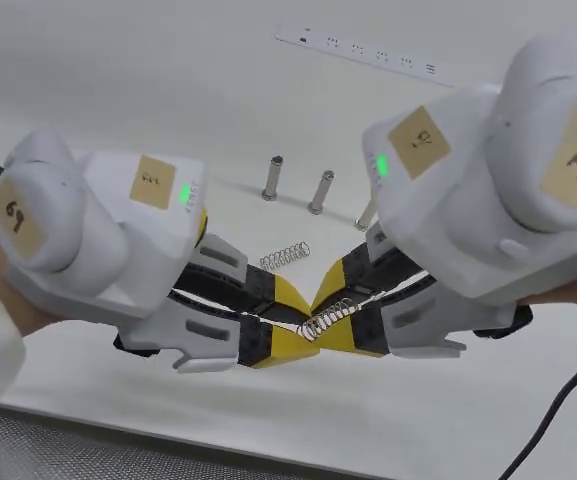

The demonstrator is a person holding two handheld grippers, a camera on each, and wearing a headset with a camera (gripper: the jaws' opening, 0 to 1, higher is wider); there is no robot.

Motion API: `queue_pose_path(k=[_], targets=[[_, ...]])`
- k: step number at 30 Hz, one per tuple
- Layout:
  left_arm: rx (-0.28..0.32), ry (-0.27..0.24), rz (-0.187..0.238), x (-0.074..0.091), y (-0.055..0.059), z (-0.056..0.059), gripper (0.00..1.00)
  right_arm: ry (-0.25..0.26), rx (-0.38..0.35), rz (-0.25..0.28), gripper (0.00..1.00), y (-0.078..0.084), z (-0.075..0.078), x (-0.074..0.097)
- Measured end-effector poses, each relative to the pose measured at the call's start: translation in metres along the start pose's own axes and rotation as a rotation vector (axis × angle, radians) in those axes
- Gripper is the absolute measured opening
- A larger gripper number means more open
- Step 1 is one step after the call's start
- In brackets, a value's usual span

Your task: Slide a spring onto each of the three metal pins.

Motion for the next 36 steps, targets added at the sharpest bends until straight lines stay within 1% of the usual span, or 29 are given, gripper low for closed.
queue_pose_path(k=[3,7,10,11,16,17,21,24,26,29,30,31,32,33,34,36], targets=[[-0.021,-0.005,0.005,0.001,0.001,0.0,0.02,0.002,-0.003,-0.003,0.08,-0.001,0.001,-0.001],[-0.008,-0.018,0.01,0.002,0.002,-0.002,0.02,0.011,-0.003,-0.011,0.08,-0.001,0.003,-0.002],[-0.013,-0.031,0.006,0.003,0.002,-0.002,0.03,0.016,-0.005,-0.013,0.08,-0.001,0.005,-0.003],[-0.024,-0.037,0.001,0.003,0.002,-0.002,0.03,0.018,-0.009,-0.01,0.08,-0.002,0.005,-0.003],[-0.016,-0.061,-0.002,0.005,0.003,-0.006,0.03,0.026,-0.01,-0.017,0.08,-0.002,0.009,-0.004],[-0.003,-0.067,-0.009,0.006,0.004,-0.008,0.03,0.028,-0.009,-0.019,0.08,-0.002,0.009,-0.004],[0.014,-0.091,-0.016,0.009,0.008,-0.012,0.05,0.035,-0.009,-0.02,0.08,-0.002,0.01,-0.003],[0.037,-0.093,0.001,0.011,0.007,-0.013,0.08,0.038,-0.01,-0.018,0.08,-0.003,0.011,-0.002],[0.041,-0.098,0.007,0.012,0.007,-0.013,0.09,0.043,-0.014,-0.017,0.08,-0.003,0.013,-0.002],[0.045,-0.133,0.007,0.015,0.008,-0.017,0.16,0.049,-0.012,-0.021,0.08,-0.002,0.015,0.0],[0.044,-0.153,0.006,0.016,0.008,-0.019,0.22,0.049,-0.011,-0.02,0.08,-0.001,0.016,0.001],[0.022,-0.194,-0.006,0.019,0.009,-0.024,0.27,0.049,-0.016,-0.016,0.08,-0.001,0.017,0.003],[0.016,-0.223,-0.008,0.022,0.009,-0.027,0.33,0.05,-0.026,-0.009,0.08,0.0,0.019,0.004],[0.029,-0.221,0.0,0.023,0.01,-0.027,0.37,0.054,-0.035,-0.003,0.08,0.0,0.02,0.006],[0.049,-0.227,0.007,0.026,0.01,-0.029,0.38,0.056,-0.037,-0.003,0.08,0.001,0.021,0.007],[0.052,-0.236,0.011,0.028,0.011,-0.031,0.41,0.061,-0.041,-0.006,0.08,0.003,0.022,0.009]])
Point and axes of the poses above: the centre of the closed fingertips' face, and the gripper's own axes: x roughly backward along the fingers, z roughly to its right, y roughly out of its underside, the point moved 7 cm from there along x, roughly backward along the fingers, and after that the axes turned 9 degrees about x, right-handed, at the moved point
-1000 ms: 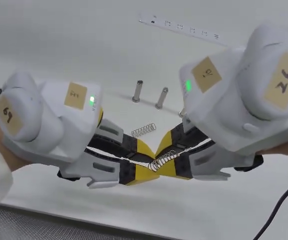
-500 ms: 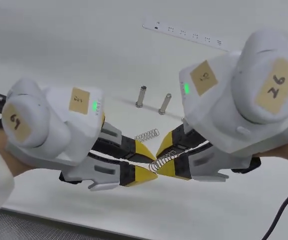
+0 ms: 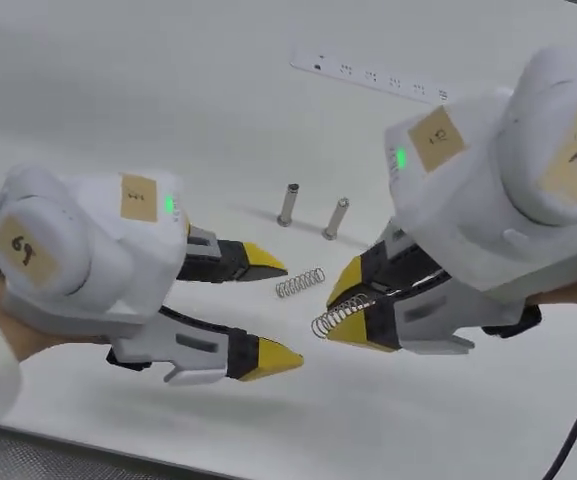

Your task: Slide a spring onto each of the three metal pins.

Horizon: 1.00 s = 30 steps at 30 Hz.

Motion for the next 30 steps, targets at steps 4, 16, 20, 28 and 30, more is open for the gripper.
queue_pose_path(k=[4,16,20,28,30], targets=[[0.011,-0.072,-0.005,0.004,0.003,-0.009,0.54,0.01,-0.015,-0.015,0.08,0.007,0.002,0.002],[0.101,-0.158,0.072,0.01,-0.001,-0.023,0.91,0.021,-0.033,-0.034,0.08,0.014,0.002,0.011],[0.123,-0.149,0.069,0.009,0.0,-0.024,0.98,0.028,-0.026,-0.053,0.08,0.018,0.006,0.017],[0.14,-0.215,0.062,0.01,0.007,-0.033,0.98,0.041,-0.002,-0.076,0.08,0.023,0.026,0.03],[0.149,-0.225,0.066,0.011,0.007,-0.037,0.98,0.049,0.003,-0.09,0.08,0.024,0.035,0.034]])
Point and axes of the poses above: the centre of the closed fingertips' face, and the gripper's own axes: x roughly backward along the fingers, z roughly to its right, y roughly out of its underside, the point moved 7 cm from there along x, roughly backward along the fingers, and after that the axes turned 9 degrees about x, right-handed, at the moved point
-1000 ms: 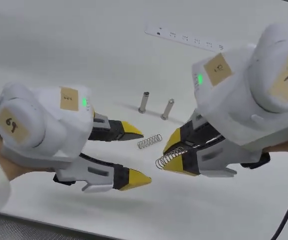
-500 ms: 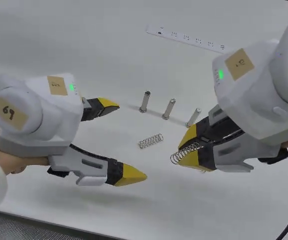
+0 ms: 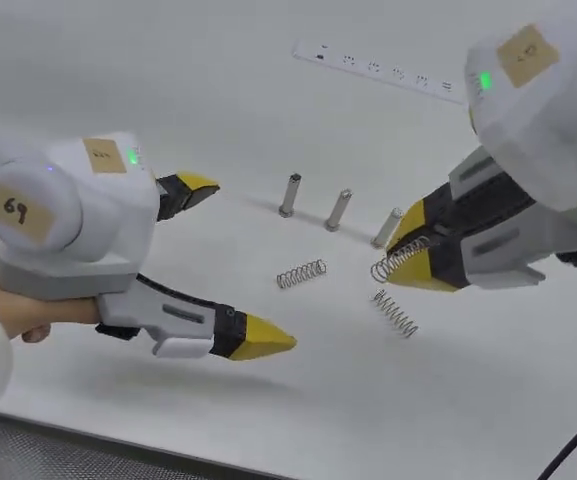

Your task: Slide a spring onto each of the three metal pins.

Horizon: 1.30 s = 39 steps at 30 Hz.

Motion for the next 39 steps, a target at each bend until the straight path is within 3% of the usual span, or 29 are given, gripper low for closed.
queue_pose_path(k=[5,7,10,16,21,23,31,39], targets=[[0.01,-0.042,-0.003,0.002,-0.001,-0.008,0.98,0.028,0.027,-0.027,0.08,-0.002,0.022,0.01],[0.021,-0.037,-0.006,0.002,-0.001,-0.008,0.98,0.036,0.028,-0.028,0.08,-0.001,0.031,0.012],[0.012,-0.024,-0.05,0.001,0.005,-0.007,0.98,0.053,0.038,-0.049,0.08,-0.003,0.046,0.016],[0.03,0.002,-0.044,0.0,0.007,-0.003,0.98,0.043,0.077,-0.077,0.08,-0.006,0.066,0.016],[0.054,0.005,-0.048,0.0,0.007,-0.004,0.98,0.021,0.133,-0.114,0.08,-0.01,0.078,0.013],[0.059,0.004,-0.031,0.001,0.005,-0.004,0.98,0.008,0.146,-0.122,0.08,-0.012,0.08,0.012],[0.064,-0.023,-0.029,0.002,0.003,-0.008,0.98,-0.014,0.168,-0.114,0.08,-0.022,0.097,0.001],[0.033,-0.038,-0.049,0.001,0.006,-0.011,0.98,-0.042,0.18,-0.124,0.08,-0.027,0.114,-0.021]])
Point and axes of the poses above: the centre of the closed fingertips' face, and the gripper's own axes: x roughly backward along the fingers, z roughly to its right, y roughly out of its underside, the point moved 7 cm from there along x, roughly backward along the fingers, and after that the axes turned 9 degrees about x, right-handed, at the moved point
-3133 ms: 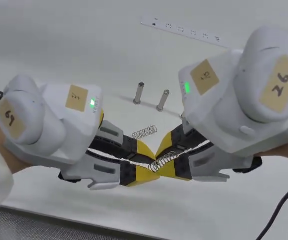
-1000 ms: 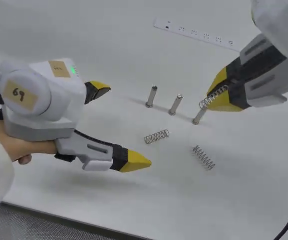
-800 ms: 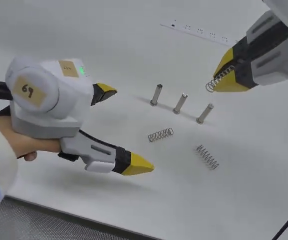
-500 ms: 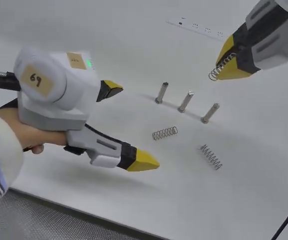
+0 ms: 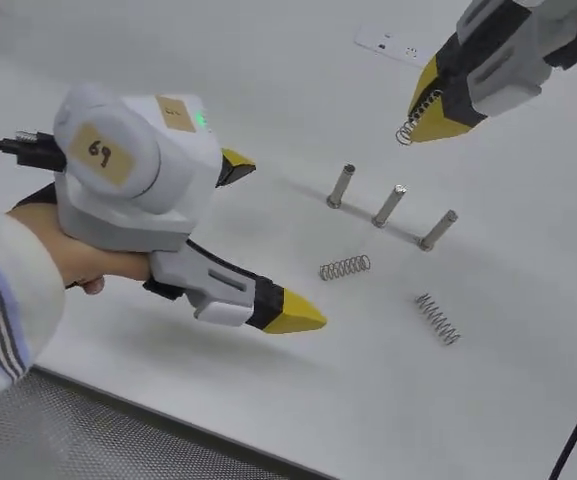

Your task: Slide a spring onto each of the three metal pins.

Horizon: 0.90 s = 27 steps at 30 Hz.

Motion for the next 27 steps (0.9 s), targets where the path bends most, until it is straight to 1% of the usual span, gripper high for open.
queue_pose_path(k=[2,5,9,13,14,16,18,20,27], targets=[[0.004,-0.002,0.004,-0.001,-0.001,-0.001,0.98,-0.009,-0.003,0.0,0.08,-0.001,0.002,-0.006],[-0.001,-0.001,-0.001,-0.001,-0.001,-0.001,0.98,-0.021,0.007,-0.012,0.08,0.0,0.004,-0.013],[-0.002,-0.003,-0.008,0.0,-0.002,-0.003,0.98,-0.032,0.001,-0.007,0.08,-0.002,0.009,-0.021],[0.008,-0.004,0.001,0.0,-0.005,-0.004,0.98,-0.04,-0.001,-0.01,0.08,-0.002,0.013,-0.031],[0.008,-0.003,0.0,0.0,-0.005,-0.004,0.98,-0.042,-0.001,-0.011,0.08,-0.002,0.013,-0.033],[0.018,0.005,-0.019,-0.001,-0.004,-0.003,0.98,-0.054,0.005,-0.007,0.08,-0.003,0.013,-0.037],[0.006,0.001,-0.03,-0.002,-0.003,-0.004,0.98,-0.062,0.012,0.0,0.08,-0.005,0.013,-0.04],[0.012,0.005,-0.039,-0.002,-0.002,-0.004,0.98,-0.069,0.008,-0.001,0.08,-0.006,0.015,-0.044],[0.01,0.006,-0.034,-0.003,-0.004,-0.003,0.98,-0.088,0.014,-0.018,0.08,-0.008,0.02,-0.06]])
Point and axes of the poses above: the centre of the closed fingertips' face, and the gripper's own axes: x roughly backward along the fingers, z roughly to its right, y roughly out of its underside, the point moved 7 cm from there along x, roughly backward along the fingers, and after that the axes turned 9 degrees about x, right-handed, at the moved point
